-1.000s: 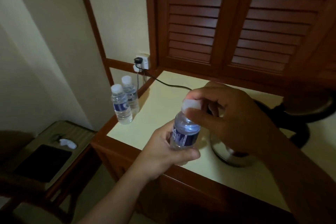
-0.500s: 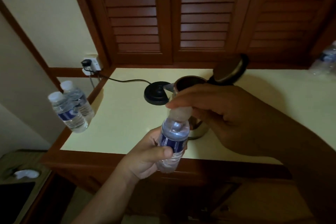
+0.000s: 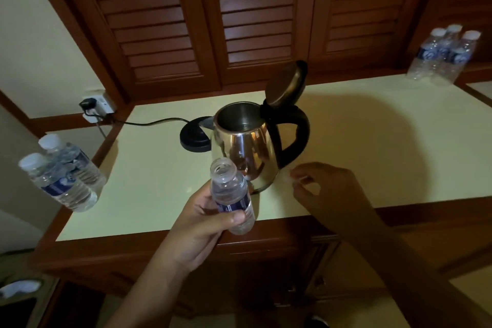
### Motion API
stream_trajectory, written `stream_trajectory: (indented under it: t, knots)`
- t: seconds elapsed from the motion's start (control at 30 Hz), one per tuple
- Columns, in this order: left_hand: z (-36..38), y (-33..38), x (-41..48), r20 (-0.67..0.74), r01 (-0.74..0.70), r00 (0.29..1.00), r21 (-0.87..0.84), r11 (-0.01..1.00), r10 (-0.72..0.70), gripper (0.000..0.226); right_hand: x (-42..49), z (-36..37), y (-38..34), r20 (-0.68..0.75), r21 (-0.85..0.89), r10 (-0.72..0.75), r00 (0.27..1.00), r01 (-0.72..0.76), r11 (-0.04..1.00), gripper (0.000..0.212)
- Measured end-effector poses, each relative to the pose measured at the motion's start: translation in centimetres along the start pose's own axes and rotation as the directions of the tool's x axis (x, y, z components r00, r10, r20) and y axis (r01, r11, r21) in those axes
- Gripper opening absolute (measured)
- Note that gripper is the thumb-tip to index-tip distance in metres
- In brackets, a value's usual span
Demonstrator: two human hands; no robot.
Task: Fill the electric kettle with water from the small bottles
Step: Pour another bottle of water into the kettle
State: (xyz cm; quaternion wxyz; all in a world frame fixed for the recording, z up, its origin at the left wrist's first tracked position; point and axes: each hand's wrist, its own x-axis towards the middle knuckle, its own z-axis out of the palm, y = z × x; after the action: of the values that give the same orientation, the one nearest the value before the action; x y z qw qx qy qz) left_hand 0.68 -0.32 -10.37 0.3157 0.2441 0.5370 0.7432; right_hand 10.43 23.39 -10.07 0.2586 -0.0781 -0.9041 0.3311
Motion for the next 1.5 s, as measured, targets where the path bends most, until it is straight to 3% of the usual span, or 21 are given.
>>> stream_trajectory:
  t: [0.13, 0.33, 0.47, 0.57, 0.67, 0.77, 0.97, 1.13, 1.23, 1.33, 1.43, 1.5]
  knots:
    - [0.1, 0.1, -0.2, -0.025, 0.012, 1.000, 0.028, 1.000, -0.011, 0.045, -0.4, 2.3, 4.3, 0.130, -0.226, -0.055, 0.990, 0.084, 0.970, 0.014]
    - [0.4, 0.4, -0.2, -0.006, 0.020, 1.000, 0.040, 0.999, -0.020, 0.050, -0.3, 3.3, 5.5, 0.079, -0.215, -0.106, 0.991, 0.121, 0.969, 0.021]
    - [0.4, 0.9, -0.3, -0.039, 0.017, 0.999, 0.048, 0.999, -0.015, 0.058, -0.2, 3.4, 5.8, 0.009, -0.151, 0.028, 1.000, -0.027, 0.988, 0.020]
    - [0.9, 1.8, -0.3, -0.065, -0.013, 0.998, 0.100, 0.995, 0.019, 0.058, -0.1, 3.6, 5.5, 0.005, -0.263, 0.129, 0.992, -0.123, 0.957, 0.054]
    - [1.8, 2.7, -0.1, -0.108, -0.067, 0.990, 0.170, 0.983, 0.087, 0.050, 0.0, 4.1, 4.5, 0.136, -0.463, 0.265, 0.955, -0.175, 0.869, 0.091]
    - [2.6, 4.0, 0.1, -0.179, -0.134, 0.966, 0.271, 0.953, 0.187, 0.050, 0.4, 4.7, 4.2, 0.177, -0.522, 0.250, 0.952, -0.124, 0.844, 0.102]
    - [3.0, 7.6, 0.3, -0.216, -0.208, 0.890, 0.595, 0.777, 0.403, 0.061, 0.8, 5.0, 4.3, 0.235, -0.571, 0.278, 0.931, -0.099, 0.815, 0.101]
    - [0.8, 9.8, 1.7, -0.313, -0.042, 0.828, 0.791, 0.610, 0.464, 0.068, 0.8, 4.9, 4.2, 0.226, -0.578, 0.264, 0.938, -0.090, 0.811, 0.101]
    - [-0.6, 10.7, 3.1, -0.297, 0.071, 0.813, 0.905, 0.420, 0.501, 0.071, 0.9, 4.9, 4.3, 0.227, -0.587, 0.273, 0.935, -0.093, 0.804, 0.101]
    - [-1.9, 11.5, 4.5, -0.219, 0.155, 0.822, 0.974, 0.163, 0.526, 0.070, 0.8, 5.0, 4.3, 0.229, -0.580, 0.285, 0.931, -0.105, 0.808, 0.101]
    - [-2.2, 12.0, 5.4, -0.177, 0.261, 0.825, 0.962, -0.083, 0.536, 0.069, 0.8, 5.0, 4.3, 0.227, -0.589, 0.290, 0.930, -0.107, 0.801, 0.100]
    - [-2.0, 12.2, 5.8, -0.160, 0.302, 0.819, 0.937, -0.178, 0.550, 0.067, 0.8, 4.9, 4.3, 0.231, -0.585, 0.297, 0.927, -0.112, 0.803, 0.100]
